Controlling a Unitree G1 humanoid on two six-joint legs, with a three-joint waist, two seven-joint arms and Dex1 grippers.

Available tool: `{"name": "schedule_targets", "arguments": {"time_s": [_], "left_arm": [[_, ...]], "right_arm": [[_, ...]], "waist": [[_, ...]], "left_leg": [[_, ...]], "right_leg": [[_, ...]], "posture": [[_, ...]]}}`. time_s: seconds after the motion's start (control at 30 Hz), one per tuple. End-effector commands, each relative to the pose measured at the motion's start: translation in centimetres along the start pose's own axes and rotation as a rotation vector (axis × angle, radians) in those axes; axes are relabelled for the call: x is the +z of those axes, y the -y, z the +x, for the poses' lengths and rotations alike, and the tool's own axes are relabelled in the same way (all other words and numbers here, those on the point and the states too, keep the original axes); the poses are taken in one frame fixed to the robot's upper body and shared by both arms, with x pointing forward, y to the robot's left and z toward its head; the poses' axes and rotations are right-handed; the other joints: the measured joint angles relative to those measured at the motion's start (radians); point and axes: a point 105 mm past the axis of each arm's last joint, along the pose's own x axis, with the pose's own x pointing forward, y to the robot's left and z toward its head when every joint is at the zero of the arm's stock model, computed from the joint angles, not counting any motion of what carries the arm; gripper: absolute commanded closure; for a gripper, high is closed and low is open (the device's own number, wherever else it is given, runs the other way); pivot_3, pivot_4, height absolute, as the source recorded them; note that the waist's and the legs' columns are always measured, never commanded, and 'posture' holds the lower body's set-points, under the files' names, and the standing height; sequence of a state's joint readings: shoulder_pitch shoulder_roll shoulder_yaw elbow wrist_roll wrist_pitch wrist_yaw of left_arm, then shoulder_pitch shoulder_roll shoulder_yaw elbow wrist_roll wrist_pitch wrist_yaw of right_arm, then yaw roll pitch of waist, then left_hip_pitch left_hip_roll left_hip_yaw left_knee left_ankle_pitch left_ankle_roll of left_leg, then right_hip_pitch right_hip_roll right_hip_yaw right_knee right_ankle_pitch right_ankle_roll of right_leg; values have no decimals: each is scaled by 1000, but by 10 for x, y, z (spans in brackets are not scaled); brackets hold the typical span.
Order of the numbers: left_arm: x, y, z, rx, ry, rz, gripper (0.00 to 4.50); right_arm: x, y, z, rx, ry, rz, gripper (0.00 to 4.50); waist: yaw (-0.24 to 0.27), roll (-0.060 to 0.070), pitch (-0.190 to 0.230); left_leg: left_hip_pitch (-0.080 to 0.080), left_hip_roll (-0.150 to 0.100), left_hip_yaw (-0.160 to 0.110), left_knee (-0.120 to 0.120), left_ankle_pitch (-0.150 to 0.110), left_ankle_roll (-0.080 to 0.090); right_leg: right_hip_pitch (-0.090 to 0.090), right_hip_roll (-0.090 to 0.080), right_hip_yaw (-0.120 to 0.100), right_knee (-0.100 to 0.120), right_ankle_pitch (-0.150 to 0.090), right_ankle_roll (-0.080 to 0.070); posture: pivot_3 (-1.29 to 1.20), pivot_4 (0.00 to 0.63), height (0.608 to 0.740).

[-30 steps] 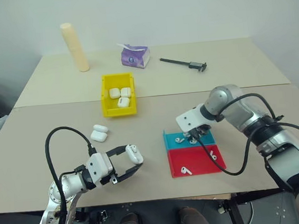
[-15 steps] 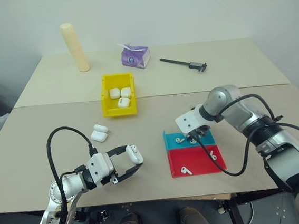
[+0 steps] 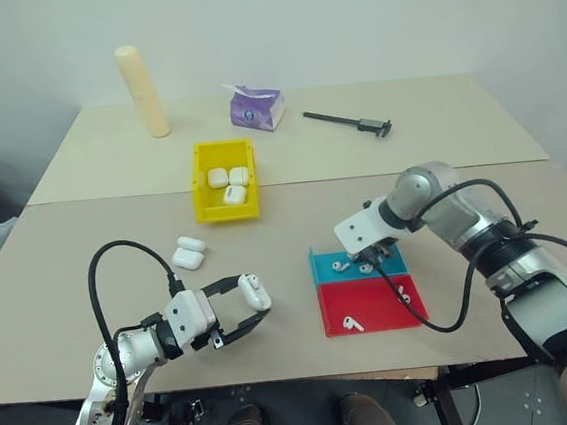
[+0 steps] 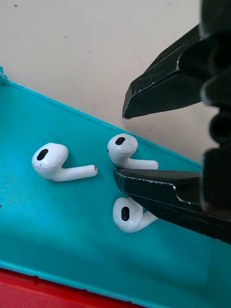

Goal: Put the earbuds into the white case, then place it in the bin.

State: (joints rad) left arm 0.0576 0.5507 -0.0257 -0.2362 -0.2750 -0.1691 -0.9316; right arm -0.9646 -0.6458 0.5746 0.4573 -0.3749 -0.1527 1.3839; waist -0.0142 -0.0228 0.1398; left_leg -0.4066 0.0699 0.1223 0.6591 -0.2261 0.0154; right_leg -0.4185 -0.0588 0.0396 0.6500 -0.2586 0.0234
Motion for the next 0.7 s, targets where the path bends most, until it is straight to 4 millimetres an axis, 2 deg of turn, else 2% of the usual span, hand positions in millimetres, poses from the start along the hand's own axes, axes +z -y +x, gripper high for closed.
{"name": "schedule_targets", "arguments": {"time_s": [0.03, 0.7], "left_arm": [[10, 1, 2, -9, 26, 42, 1716], [9, 1, 3, -10, 18, 43, 1716]], "right_arm": [[-3, -8, 2, 29, -4, -14, 2431], [-6, -14, 7, 42, -25, -42, 2431]], "waist": [[0, 0, 0], [0, 0, -1]], "left_leg": [[0, 0, 0, 0, 0, 0], [0, 0, 0, 0, 0, 0]], "right_leg": [[0, 0, 0, 0, 0, 0], [0, 0, 0, 0, 0, 0]], "posture": [[0, 150, 740], [0, 150, 740]]}}
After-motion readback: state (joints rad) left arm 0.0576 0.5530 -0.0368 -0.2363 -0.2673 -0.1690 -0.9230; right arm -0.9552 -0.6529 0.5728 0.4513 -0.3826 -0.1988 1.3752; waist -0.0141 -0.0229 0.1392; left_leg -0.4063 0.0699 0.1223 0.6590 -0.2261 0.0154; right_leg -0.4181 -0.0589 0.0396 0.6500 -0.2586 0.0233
